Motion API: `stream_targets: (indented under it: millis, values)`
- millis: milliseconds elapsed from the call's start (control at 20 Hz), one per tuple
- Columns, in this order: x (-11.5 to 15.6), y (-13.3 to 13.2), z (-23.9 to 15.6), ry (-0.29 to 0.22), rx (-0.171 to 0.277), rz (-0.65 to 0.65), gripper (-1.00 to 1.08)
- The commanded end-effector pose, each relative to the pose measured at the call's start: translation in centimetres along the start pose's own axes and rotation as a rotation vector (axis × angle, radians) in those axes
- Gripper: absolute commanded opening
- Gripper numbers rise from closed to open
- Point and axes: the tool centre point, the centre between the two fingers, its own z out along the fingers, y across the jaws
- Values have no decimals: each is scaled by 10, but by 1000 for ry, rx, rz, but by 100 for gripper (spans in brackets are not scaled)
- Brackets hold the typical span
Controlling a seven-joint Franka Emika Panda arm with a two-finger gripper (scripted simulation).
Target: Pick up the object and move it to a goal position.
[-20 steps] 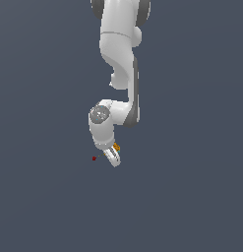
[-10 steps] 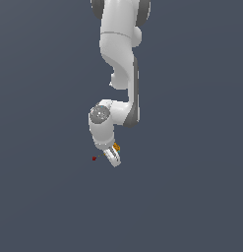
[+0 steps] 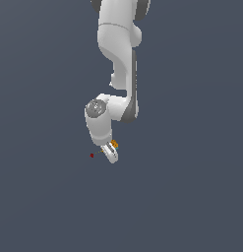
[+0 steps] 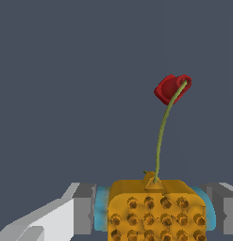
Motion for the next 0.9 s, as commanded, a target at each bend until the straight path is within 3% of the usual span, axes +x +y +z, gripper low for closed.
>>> stream_targets:
  millis: [0,350,850]
  values:
    - [3,6,-13,1,2,1,-100]
    - [12,35,-64,-1,2,1,-100]
    - [31,92,-167,-1,3,2,-100]
